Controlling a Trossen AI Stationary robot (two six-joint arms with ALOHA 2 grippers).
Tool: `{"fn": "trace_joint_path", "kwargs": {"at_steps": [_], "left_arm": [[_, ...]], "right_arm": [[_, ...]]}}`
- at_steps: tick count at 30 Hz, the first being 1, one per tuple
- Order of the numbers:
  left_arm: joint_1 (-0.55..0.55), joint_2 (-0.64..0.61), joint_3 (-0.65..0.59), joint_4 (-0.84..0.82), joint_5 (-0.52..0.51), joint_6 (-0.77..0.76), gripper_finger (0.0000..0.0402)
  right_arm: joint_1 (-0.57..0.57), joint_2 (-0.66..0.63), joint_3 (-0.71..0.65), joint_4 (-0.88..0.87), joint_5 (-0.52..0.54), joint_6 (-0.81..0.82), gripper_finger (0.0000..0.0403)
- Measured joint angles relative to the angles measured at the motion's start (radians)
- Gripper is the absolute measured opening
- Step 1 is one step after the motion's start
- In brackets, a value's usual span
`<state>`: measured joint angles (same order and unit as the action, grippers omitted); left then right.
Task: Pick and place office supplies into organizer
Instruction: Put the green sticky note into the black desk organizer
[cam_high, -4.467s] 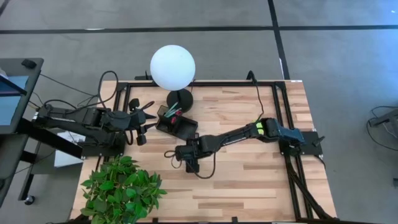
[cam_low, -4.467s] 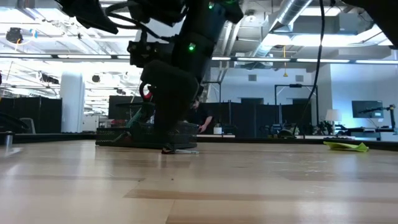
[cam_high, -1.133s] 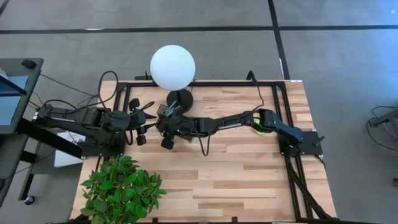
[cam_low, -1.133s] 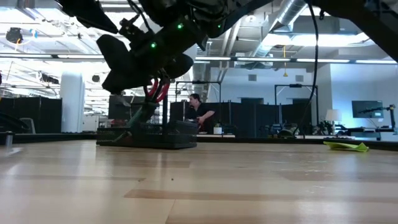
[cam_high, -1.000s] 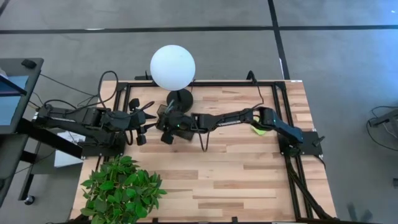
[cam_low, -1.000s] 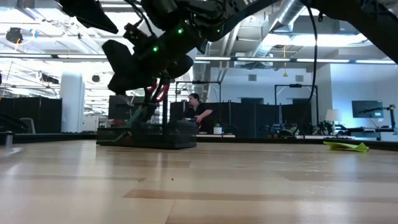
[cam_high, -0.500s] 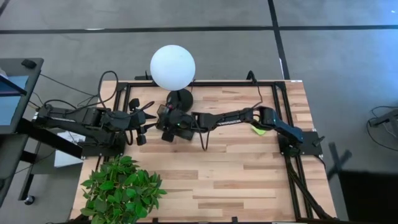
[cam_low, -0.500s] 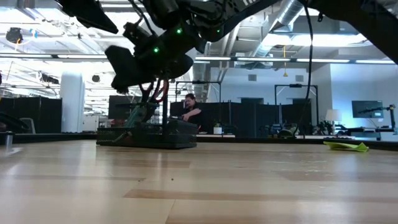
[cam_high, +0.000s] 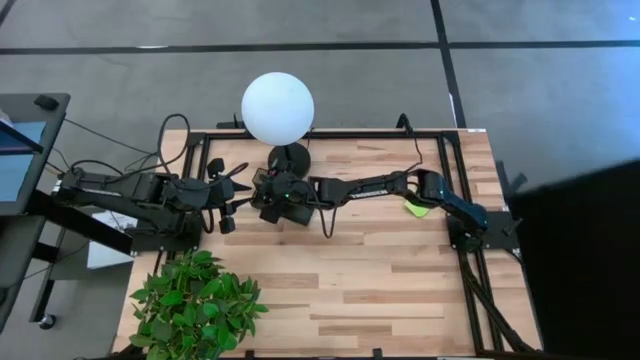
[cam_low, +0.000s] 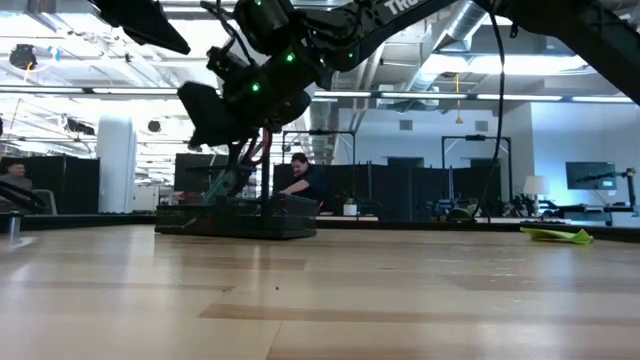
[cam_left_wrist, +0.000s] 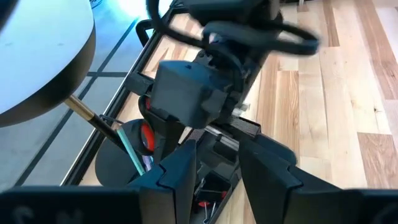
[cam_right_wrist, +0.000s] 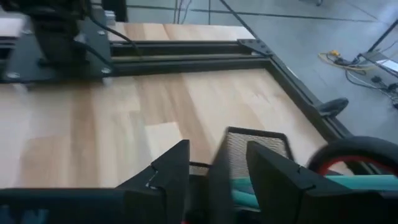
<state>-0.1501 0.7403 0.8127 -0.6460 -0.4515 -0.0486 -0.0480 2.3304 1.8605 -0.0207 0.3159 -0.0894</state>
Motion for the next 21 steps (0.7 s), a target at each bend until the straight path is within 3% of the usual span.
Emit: {"fn": "trace_joint_path", "kwargs": {"at_steps": [4, 12, 18, 21], "left_arm": [[0.000, 0.000, 0.000, 0.000, 0.000, 0.000, 0.0118], [0.000, 0.000, 0.000, 0.000, 0.000, 0.000, 0.0118], [0.000, 0.000, 0.000, 0.000, 0.000, 0.000, 0.0118], [0.000, 0.000, 0.000, 0.000, 0.000, 0.000, 0.0118]], "right_arm": [[0.037, -0.021, 0.001, -0.039, -0.004, 0.039, 0.0147], [0.170, -0.184, 0.001, -0.544, 0.022, 0.166, 0.0132], [0.246, -0.353, 0.001, -1.079, 0.335, 0.413, 0.0121], [0.263, -0.441, 0.001, -1.346, 0.388, 0.629, 0.0122]]}}
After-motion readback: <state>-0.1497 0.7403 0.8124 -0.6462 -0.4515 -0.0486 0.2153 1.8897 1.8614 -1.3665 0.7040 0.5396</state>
